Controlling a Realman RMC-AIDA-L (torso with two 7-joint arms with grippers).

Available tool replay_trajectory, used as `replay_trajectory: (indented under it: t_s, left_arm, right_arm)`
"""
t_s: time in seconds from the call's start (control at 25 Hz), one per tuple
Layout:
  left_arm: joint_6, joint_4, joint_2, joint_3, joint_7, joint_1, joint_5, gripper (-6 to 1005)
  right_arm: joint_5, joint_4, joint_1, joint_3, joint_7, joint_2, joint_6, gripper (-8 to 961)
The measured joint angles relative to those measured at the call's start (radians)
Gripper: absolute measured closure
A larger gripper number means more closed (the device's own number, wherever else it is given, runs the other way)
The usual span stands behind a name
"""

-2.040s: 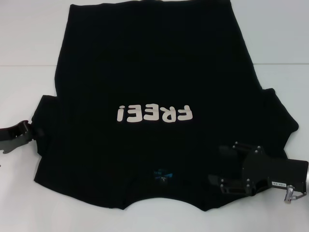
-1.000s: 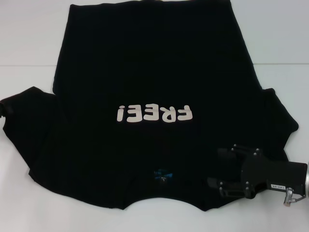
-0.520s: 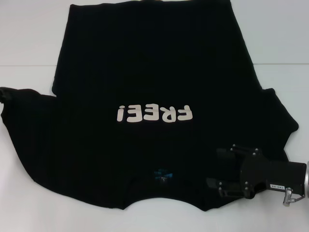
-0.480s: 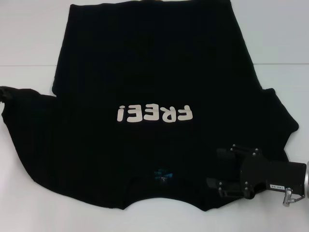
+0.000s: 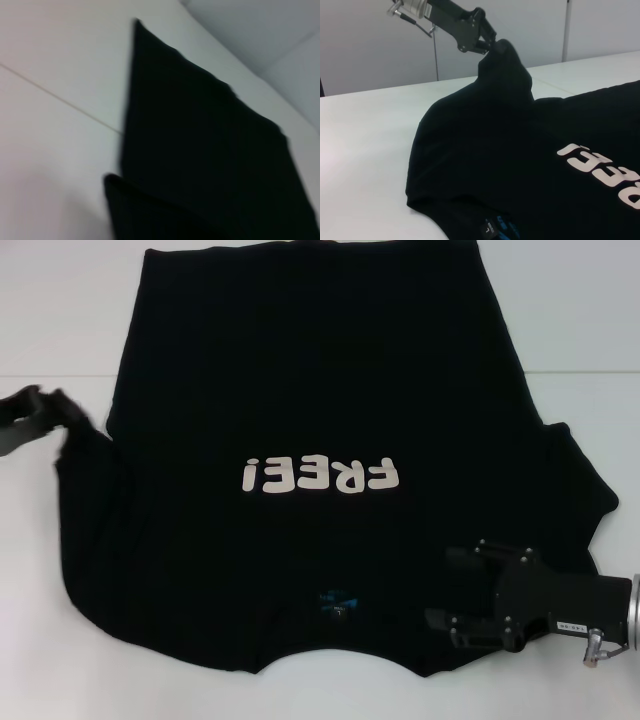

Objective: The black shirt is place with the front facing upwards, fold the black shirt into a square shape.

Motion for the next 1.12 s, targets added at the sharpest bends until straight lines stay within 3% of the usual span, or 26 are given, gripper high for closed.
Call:
replay_trajectory:
  t_s: [0.12,0.36,0.52,0.64,0.8,1.04,1.12]
  left_arm:
    - [0.055,0.006,-0.027,0.0,-0.002,-0.02,-0.037,932]
    - [0.053,0.001,-0.107,0.015,0.01,-0.05,-0.049,926]
    - [0.038,-0.015,-0.141,0.008,0.056,-0.05,-0.062,921]
    - [0.033,-0.05,-0.15,0.006,0.098,-0.043,-0.109,918]
    - [0.06,-0.108,-0.147,0.006,0.182,-0.033,-0.202,838]
    - [0.271,-0.101,-0.148,0.019,0.603,0.033,-0.285,717]
    - [0.36,-0.076,-0.147,0.067,0.77,0.068,-0.268,648]
  right_arm:
    - [0.0,0.001,0.0,-0.001,0.0,0.0,0.001,88]
    - [0.0,0.009,0.001,-0.001,0.0,0.001,-0.001,88]
    - [0.0,0.011,0.0,-0.003,0.0,0.002,-0.001,88]
    - [0.0,0.013,-0.002,-0.003,0.0,0.002,-0.001,88]
    - [0.0,0.013,-0.001,-0.002,0.0,0.002,0.0,88]
    - [0.001,0.013,-0.006,0.016,0.012,0.001,-0.001,88]
    - [0.002,0.011,-0.01,0.033,0.033,-0.002,-0.002,88]
